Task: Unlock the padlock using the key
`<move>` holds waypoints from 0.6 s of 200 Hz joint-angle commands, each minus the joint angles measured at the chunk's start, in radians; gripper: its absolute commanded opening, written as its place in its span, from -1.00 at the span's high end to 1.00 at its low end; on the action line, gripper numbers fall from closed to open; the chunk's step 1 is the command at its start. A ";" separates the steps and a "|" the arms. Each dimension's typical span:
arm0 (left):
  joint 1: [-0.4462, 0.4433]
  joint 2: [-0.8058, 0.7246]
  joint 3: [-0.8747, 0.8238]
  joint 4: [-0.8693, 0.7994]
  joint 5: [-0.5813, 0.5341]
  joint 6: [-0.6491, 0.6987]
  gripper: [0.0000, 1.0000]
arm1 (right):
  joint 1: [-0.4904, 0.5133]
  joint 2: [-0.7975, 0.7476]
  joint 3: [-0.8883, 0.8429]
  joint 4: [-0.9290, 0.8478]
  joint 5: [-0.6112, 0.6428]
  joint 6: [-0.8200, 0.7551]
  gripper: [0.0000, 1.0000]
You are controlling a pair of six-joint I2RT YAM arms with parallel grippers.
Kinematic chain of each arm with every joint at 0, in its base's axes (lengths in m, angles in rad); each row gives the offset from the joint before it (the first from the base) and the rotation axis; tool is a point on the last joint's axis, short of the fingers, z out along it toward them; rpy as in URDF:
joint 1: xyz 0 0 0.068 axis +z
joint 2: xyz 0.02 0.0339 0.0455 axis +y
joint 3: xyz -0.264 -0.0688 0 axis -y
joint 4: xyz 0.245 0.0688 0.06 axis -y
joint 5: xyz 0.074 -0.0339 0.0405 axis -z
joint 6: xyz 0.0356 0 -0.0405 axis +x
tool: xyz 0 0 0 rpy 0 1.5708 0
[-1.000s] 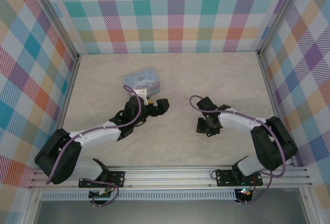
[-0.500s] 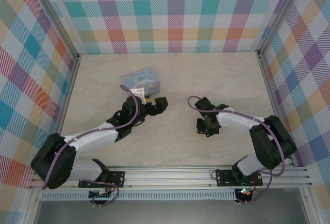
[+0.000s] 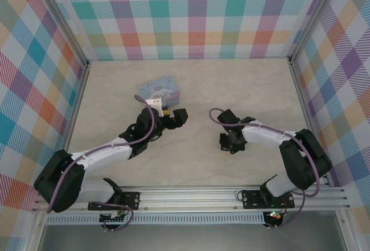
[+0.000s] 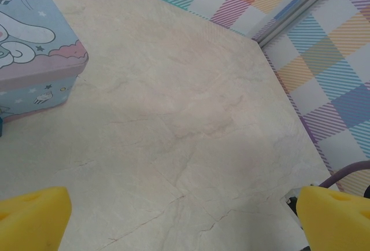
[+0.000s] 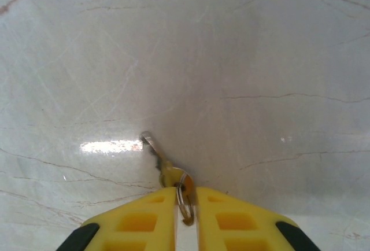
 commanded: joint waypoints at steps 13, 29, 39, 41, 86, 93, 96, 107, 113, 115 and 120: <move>-0.011 -0.024 0.010 -0.017 -0.019 0.026 -1.00 | 0.009 0.007 0.019 -0.032 -0.005 -0.007 0.75; -0.011 -0.025 0.008 -0.017 -0.021 0.027 -1.00 | 0.009 0.004 0.019 -0.033 -0.003 -0.009 0.80; -0.011 -0.027 0.007 -0.016 -0.021 0.027 -1.00 | 0.010 0.003 0.018 -0.034 -0.002 -0.010 0.83; -0.011 -0.027 0.007 -0.016 -0.022 0.028 -1.00 | 0.009 0.002 0.018 -0.034 -0.002 -0.011 0.83; -0.011 -0.042 0.001 -0.019 -0.025 0.028 -1.00 | 0.012 -0.023 0.008 -0.016 0.000 -0.012 1.00; -0.011 -0.045 0.001 -0.022 -0.024 0.028 -1.00 | 0.011 -0.040 0.000 -0.002 -0.003 -0.012 1.00; -0.011 -0.048 0.001 -0.022 -0.025 0.028 -1.00 | 0.011 -0.049 -0.003 0.007 -0.004 -0.012 1.00; -0.011 -0.057 0.003 -0.027 -0.023 0.024 -1.00 | 0.011 -0.088 -0.021 0.048 -0.014 -0.008 1.00; -0.011 -0.061 0.005 -0.027 -0.021 0.022 -1.00 | 0.011 -0.114 -0.033 0.074 -0.023 -0.007 1.00; -0.011 -0.063 0.004 -0.027 -0.020 0.022 -1.00 | 0.011 -0.122 -0.037 0.085 -0.026 -0.008 1.00; -0.011 -0.065 0.007 -0.030 -0.016 0.018 -1.00 | 0.011 -0.146 -0.047 0.111 -0.034 -0.005 1.00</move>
